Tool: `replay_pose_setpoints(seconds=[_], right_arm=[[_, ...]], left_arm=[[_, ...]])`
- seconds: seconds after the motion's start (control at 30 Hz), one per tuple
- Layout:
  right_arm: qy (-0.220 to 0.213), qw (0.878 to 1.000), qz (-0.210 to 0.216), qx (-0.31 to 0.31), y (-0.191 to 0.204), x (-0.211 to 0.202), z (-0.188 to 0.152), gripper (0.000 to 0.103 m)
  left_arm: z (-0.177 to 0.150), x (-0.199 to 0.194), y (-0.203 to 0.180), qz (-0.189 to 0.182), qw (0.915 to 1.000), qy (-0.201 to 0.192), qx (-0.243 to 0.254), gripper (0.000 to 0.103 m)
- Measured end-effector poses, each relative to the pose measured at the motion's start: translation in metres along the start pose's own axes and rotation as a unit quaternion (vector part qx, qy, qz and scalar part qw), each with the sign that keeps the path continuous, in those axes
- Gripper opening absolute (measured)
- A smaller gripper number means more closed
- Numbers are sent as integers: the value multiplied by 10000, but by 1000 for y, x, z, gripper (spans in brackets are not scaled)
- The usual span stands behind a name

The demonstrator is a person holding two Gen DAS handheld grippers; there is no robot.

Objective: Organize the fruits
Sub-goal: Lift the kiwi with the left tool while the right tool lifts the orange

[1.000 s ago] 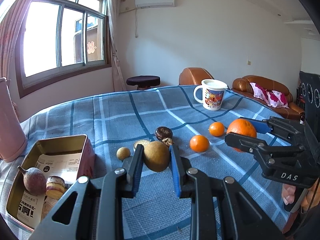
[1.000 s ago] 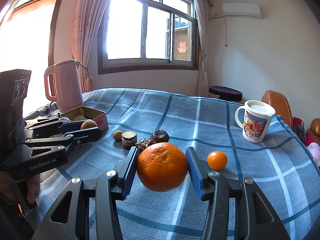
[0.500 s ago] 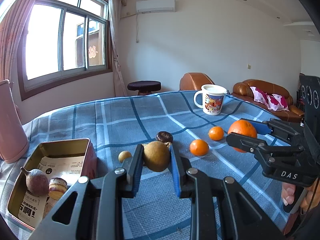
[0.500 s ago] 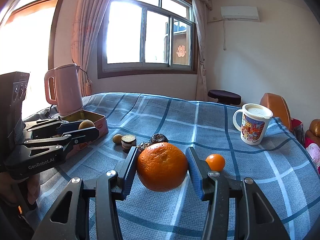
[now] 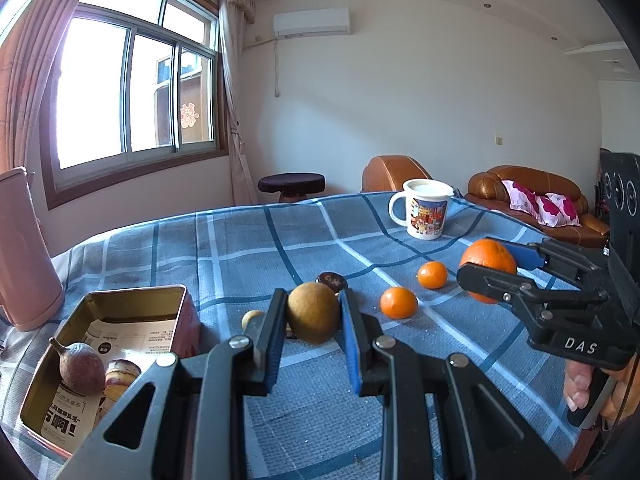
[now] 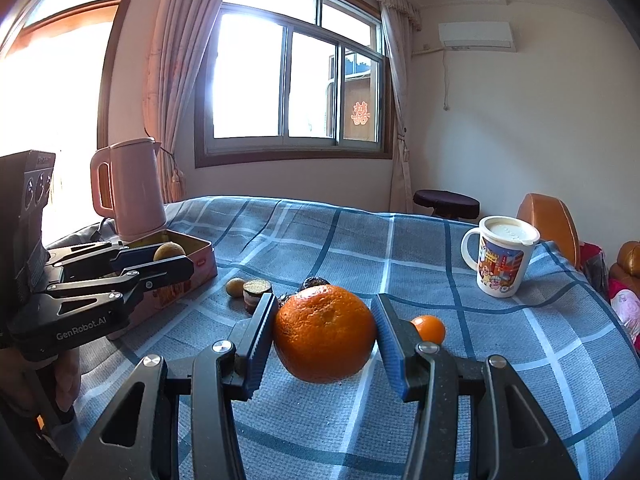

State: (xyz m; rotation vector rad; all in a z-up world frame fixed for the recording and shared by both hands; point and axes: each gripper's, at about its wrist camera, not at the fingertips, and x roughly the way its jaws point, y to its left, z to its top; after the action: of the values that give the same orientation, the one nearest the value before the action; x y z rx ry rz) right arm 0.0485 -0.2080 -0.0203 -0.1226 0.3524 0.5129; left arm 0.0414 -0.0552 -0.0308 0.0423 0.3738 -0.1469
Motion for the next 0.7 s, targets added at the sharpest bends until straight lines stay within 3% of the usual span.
replay_pose_setpoints(seconds=[0.7], right_arm=[[-260,9996,-52,1,-1,-10,0,50]], left_arm=[[0,-8,1,101,9998,-196,-14,27]])
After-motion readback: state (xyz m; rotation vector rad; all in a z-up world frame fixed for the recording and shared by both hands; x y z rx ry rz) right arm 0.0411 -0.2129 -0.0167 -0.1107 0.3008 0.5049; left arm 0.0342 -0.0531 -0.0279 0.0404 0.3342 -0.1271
